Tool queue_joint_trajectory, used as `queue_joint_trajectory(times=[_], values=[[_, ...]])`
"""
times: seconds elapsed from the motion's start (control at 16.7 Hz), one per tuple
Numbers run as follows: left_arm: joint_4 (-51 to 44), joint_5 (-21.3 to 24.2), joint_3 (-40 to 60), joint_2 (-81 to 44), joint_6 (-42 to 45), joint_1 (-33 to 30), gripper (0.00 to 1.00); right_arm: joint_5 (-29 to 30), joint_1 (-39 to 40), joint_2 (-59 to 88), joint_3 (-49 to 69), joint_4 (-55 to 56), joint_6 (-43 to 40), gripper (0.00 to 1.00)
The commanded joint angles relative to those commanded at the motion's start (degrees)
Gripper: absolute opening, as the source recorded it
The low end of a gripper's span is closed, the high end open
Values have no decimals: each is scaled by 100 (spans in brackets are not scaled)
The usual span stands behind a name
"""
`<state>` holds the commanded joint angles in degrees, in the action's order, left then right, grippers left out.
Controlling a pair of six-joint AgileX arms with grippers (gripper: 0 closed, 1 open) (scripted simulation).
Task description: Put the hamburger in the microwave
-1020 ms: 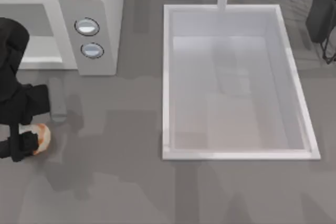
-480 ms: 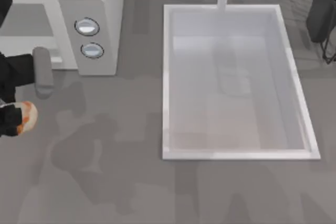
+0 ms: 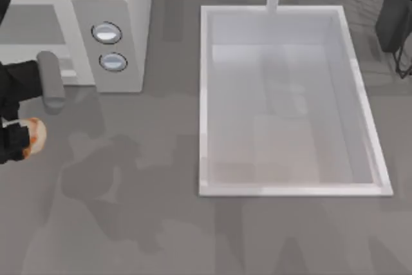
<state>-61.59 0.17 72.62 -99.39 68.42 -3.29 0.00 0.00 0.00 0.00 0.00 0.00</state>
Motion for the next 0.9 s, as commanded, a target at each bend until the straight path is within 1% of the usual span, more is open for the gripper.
queue_joint_trajectory(times=[0.18, 0.36, 0.9], values=[[899, 131, -145, -211, -512, 237, 0, 0, 0, 0, 0, 0, 0, 100], [2277, 308, -375, -486, -1253, 538, 0, 0, 0, 0, 0, 0, 0, 100], [7636, 930, -1460, -1417, -4105, 1371, 0, 0, 0, 0, 0, 0, 0, 100]])
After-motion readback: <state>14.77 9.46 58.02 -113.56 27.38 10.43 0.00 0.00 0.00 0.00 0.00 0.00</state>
